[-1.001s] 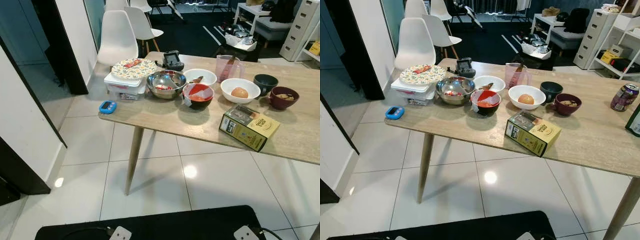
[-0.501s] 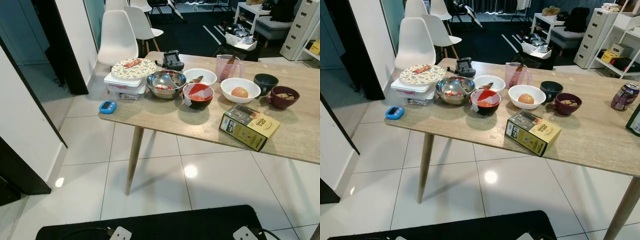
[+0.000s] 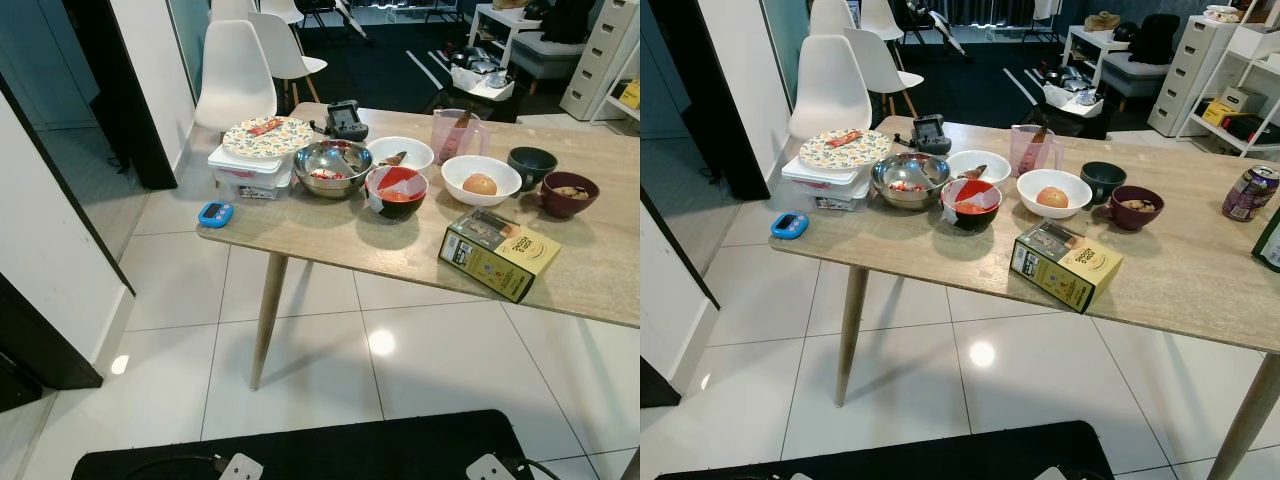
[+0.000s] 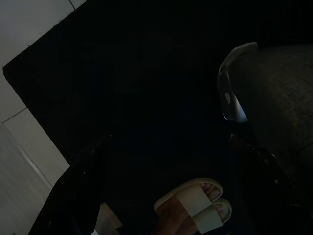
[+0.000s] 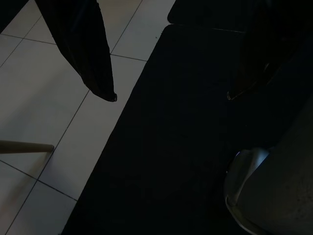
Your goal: Restocking fridge
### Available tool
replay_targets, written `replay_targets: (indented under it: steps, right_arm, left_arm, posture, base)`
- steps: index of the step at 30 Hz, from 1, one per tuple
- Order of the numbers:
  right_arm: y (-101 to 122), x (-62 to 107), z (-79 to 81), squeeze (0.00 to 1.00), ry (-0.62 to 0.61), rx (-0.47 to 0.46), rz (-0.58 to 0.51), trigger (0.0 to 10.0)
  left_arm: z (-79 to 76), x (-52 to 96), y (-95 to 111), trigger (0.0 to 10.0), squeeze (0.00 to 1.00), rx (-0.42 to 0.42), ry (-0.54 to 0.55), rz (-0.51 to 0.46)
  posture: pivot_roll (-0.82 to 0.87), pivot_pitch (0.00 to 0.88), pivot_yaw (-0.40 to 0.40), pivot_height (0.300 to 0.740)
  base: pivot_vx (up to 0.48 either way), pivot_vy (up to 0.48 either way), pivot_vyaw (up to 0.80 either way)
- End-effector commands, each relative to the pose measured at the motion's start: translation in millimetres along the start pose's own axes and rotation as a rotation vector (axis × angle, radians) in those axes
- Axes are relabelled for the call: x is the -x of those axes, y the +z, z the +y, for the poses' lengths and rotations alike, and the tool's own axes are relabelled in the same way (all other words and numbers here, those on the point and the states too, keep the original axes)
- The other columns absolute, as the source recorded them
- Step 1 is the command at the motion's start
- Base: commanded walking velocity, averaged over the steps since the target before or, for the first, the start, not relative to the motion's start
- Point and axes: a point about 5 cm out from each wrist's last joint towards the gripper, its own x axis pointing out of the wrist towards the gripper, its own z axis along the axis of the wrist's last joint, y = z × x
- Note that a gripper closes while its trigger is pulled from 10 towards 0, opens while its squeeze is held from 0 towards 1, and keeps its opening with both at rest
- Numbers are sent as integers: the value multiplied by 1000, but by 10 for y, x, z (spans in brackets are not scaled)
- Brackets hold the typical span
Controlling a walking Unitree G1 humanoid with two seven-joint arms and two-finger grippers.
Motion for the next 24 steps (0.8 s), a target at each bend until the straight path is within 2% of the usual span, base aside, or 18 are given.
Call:
replay_targets:
  steps: [1, 24]
  right_arm:
    - [-19, -1, 20, 0, 4, -15, 9, 10000]
    - [-37, -1, 30, 0, 7, -13, 12, 10000]
  left_arm:
    - [-86, -7, -28, 10000, 0, 0, -27, 15]
    - [-76, -5, -45, 10000, 0, 0, -21, 20]
  posture:
    - [-35, 0, -34, 740]
    - [-31, 0, -33, 740]
  base:
    - [0, 0, 0]
    - [0, 0, 0]
